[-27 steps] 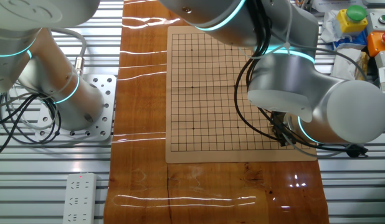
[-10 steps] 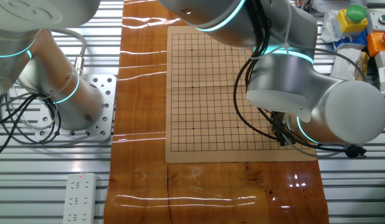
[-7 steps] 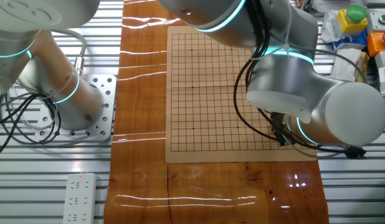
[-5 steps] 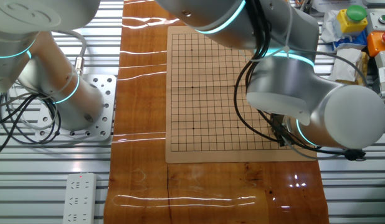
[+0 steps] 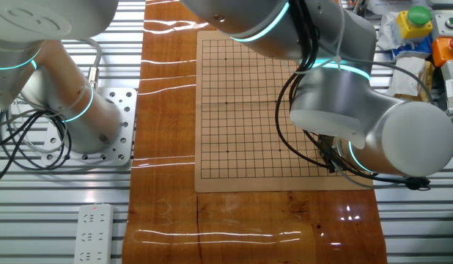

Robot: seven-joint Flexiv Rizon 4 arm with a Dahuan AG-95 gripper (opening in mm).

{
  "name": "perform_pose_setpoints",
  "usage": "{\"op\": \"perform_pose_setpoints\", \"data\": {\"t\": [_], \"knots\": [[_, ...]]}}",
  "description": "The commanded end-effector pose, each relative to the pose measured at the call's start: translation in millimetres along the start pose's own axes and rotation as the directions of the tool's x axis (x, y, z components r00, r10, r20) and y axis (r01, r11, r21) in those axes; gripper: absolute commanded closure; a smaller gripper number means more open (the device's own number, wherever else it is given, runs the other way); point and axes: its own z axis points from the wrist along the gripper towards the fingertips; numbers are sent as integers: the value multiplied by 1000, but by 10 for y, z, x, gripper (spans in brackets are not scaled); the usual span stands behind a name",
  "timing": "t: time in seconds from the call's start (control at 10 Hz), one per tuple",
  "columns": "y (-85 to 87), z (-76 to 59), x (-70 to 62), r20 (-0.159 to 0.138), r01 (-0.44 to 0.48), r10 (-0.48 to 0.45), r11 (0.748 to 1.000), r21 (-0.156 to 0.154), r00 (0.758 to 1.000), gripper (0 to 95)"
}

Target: Play the first move as black on the 3-4 point in the upper right corner of the Go board

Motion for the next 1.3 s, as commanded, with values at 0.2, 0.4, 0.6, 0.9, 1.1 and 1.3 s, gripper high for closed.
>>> {"op": "perform_pose_setpoints", "data": {"t": [0.2,0.4,0.6,0.9,1.1,1.3], "knots": [[-4,3,4,1,-14,14,1000,3,1000,950],[-4,3,4,1,-16,16,1000,3,1000,950],[-4,3,4,2,-16,16,1000,4,1000,760],[-7,6,8,4,-12,12,1000,6,1000,760],[-7,6,8,6,-9,8,1000,7,1000,760],[-7,6,8,7,-4,4,1000,10,1000,760]]}}
